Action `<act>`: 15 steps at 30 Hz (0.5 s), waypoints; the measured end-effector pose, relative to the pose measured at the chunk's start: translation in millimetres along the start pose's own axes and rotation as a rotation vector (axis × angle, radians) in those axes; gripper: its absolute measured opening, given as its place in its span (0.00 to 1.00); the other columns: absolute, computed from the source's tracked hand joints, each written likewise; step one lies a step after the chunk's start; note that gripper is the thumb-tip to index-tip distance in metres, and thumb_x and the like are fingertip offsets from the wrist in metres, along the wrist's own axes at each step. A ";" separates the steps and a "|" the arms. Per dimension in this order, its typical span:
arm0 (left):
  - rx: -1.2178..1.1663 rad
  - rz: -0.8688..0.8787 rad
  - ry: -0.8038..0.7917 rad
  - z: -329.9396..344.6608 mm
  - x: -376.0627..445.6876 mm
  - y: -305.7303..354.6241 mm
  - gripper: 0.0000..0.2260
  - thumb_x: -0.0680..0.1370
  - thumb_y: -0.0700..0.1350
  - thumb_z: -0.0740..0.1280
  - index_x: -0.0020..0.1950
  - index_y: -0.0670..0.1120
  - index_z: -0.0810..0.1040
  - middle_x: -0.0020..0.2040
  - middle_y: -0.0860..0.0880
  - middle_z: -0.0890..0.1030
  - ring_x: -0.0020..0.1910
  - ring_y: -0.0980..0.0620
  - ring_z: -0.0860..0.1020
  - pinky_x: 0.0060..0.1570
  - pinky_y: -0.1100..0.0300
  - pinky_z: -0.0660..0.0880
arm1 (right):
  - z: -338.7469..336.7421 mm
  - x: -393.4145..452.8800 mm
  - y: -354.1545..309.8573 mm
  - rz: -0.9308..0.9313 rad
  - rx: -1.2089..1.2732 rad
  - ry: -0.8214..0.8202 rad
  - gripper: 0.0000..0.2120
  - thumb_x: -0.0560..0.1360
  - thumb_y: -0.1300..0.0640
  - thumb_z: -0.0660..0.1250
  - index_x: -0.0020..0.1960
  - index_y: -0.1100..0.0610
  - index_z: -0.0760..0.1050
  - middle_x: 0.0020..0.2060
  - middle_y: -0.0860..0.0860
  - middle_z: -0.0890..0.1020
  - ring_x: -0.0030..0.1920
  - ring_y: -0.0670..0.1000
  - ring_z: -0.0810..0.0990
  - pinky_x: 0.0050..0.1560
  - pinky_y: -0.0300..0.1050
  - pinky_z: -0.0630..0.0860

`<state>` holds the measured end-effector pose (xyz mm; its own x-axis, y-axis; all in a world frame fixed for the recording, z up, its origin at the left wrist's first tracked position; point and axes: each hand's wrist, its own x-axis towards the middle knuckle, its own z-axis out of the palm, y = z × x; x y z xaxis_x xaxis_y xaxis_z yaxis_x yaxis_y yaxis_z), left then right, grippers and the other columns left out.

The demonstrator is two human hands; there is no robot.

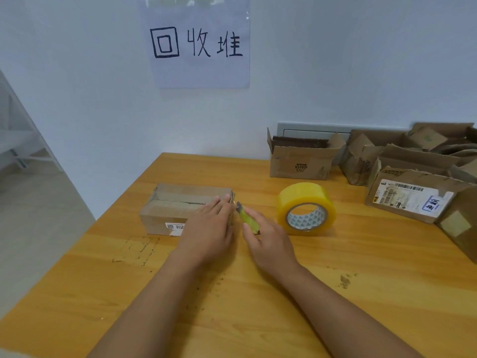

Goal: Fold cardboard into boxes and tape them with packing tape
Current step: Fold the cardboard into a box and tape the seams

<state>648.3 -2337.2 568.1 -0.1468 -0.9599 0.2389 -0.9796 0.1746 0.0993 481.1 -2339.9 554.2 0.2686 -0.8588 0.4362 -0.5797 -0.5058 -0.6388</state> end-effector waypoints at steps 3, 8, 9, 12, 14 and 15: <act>-0.019 -0.015 -0.013 -1.8 -0.4 0.4 0.22 0.83 0.51 0.56 0.77 0.52 0.61 0.81 0.53 0.55 0.80 0.53 0.52 0.75 0.57 0.53 | -1.2 -4.9 -3.0 -0.010 -0.005 -0.067 0.24 0.77 0.46 0.58 0.69 0.53 0.74 0.56 0.52 0.84 0.53 0.53 0.81 0.52 0.47 0.73; -0.014 -0.010 -0.030 -4.9 -0.2 -2.1 0.24 0.83 0.51 0.56 0.79 0.51 0.58 0.81 0.54 0.54 0.80 0.54 0.52 0.75 0.57 0.54 | -23.9 -15.0 1.0 0.150 0.256 0.019 0.12 0.77 0.53 0.63 0.56 0.48 0.82 0.34 0.45 0.82 0.33 0.43 0.77 0.36 0.39 0.71; -0.014 -0.012 -0.026 -4.9 -1.4 -3.3 0.24 0.83 0.51 0.56 0.79 0.51 0.59 0.81 0.54 0.55 0.80 0.54 0.53 0.75 0.57 0.55 | -32.4 -15.7 5.8 0.215 0.344 0.003 0.10 0.78 0.55 0.62 0.52 0.46 0.82 0.32 0.46 0.82 0.32 0.44 0.77 0.35 0.41 0.71; -0.056 -0.071 0.042 -4.4 -4.4 -7.0 0.24 0.80 0.53 0.56 0.76 0.50 0.67 0.78 0.53 0.65 0.77 0.54 0.61 0.72 0.55 0.63 | -59.7 -16.8 21.2 0.322 0.437 -0.311 0.12 0.79 0.63 0.63 0.55 0.50 0.81 0.31 0.48 0.82 0.35 0.44 0.76 0.37 0.37 0.71; -0.073 -0.103 0.113 -3.6 -3.8 -6.9 0.21 0.81 0.55 0.55 0.70 0.49 0.74 0.72 0.53 0.73 0.73 0.53 0.69 0.66 0.54 0.69 | -70.0 -19.7 29.1 0.298 0.306 -0.539 0.09 0.78 0.62 0.66 0.56 0.53 0.79 0.35 0.47 0.83 0.34 0.39 0.75 0.37 0.34 0.70; -0.083 -0.112 0.148 -3.0 -2.9 -5.8 0.18 0.82 0.55 0.56 0.66 0.49 0.76 0.68 0.53 0.77 0.69 0.52 0.73 0.61 0.55 0.71 | -72.0 -20.4 31.8 0.263 0.188 -0.596 0.07 0.78 0.60 0.67 0.54 0.52 0.80 0.38 0.46 0.83 0.37 0.38 0.75 0.39 0.33 0.71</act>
<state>654.8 -2334.8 569.8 -0.0101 -0.9326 0.3607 -0.9731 0.0921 0.2111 401.8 -2332.7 570.6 0.5462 -0.8262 -0.1380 -0.5549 -0.2334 -0.7985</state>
